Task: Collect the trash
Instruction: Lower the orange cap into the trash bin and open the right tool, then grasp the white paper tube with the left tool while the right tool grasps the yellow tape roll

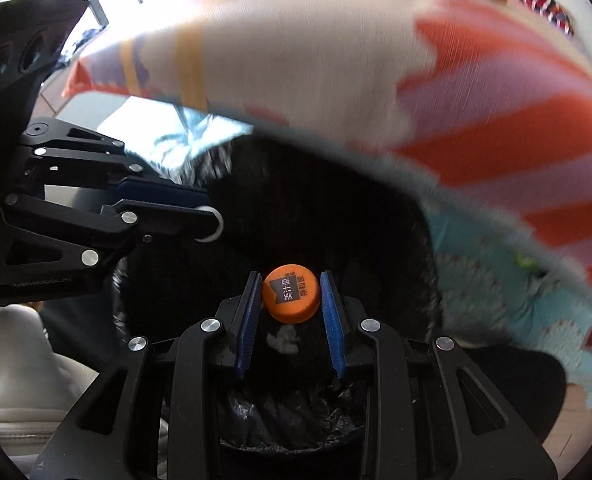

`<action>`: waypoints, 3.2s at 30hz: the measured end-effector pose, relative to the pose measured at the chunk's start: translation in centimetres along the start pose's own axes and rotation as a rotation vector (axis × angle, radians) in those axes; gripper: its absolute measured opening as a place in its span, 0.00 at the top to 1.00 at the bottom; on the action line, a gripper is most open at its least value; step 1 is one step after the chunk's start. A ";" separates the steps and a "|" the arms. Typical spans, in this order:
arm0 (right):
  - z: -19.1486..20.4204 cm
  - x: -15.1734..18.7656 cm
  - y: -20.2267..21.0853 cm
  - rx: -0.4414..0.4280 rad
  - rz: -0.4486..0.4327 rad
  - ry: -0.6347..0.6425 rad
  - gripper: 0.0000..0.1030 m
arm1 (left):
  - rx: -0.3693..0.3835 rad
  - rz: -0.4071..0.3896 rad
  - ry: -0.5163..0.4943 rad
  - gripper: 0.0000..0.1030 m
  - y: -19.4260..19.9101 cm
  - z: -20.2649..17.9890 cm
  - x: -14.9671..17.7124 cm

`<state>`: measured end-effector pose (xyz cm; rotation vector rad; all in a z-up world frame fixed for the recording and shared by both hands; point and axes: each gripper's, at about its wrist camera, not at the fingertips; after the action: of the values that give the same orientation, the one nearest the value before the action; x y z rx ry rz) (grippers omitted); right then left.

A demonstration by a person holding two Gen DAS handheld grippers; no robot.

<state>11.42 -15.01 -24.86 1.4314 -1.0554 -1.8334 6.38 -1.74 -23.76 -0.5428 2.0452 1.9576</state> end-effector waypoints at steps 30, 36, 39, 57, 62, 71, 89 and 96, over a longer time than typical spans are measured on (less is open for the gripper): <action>-0.8 -0.8 0.4 -0.049 0.010 -0.027 0.70 | 0.054 0.046 0.029 0.87 0.0 0.0 0.3; -0.9 -1.7 3.0 -0.048 -0.053 -0.016 0.69 | 0.061 -0.019 0.006 0.87 2.6 0.3 -0.4; -1.1 -2.0 4.2 -0.045 -0.083 -0.014 0.63 | 0.065 -0.055 -0.011 0.85 4.3 0.3 -0.9; -2.9 -5.3 12.0 0.045 -0.291 0.057 0.62 | -0.003 -0.248 -0.033 0.44 11.0 2.1 -4.8; -3.9 -7.0 12.8 0.075 -0.347 0.058 0.60 | -0.019 -0.280 0.008 0.38 11.4 3.5 -7.3; -7.0 -10.7 14.3 0.109 -0.420 0.018 0.52 | -0.040 -0.306 0.063 0.37 10.8 5.8 -11.4; -12.7 -17.8 13.2 0.095 -0.468 -0.134 0.42 | -0.130 -0.289 0.198 0.37 5.8 7.8 -18.4; -15.4 -20.5 11.4 0.067 -0.468 -0.211 0.42 | -0.147 -0.293 0.224 0.37 4.6 7.8 -20.1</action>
<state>31.29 -7.68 -6.38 1.6570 -0.9406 -2.3408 21.85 7.94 -11.42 -1.0724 1.8211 1.9498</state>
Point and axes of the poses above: each gripper's, at about its wrist camera, not at the fingertips, and y roughly against the way its jaws point, z to its left, x to its underside, and after that the axes turned 5 degrees about -x, right-handed
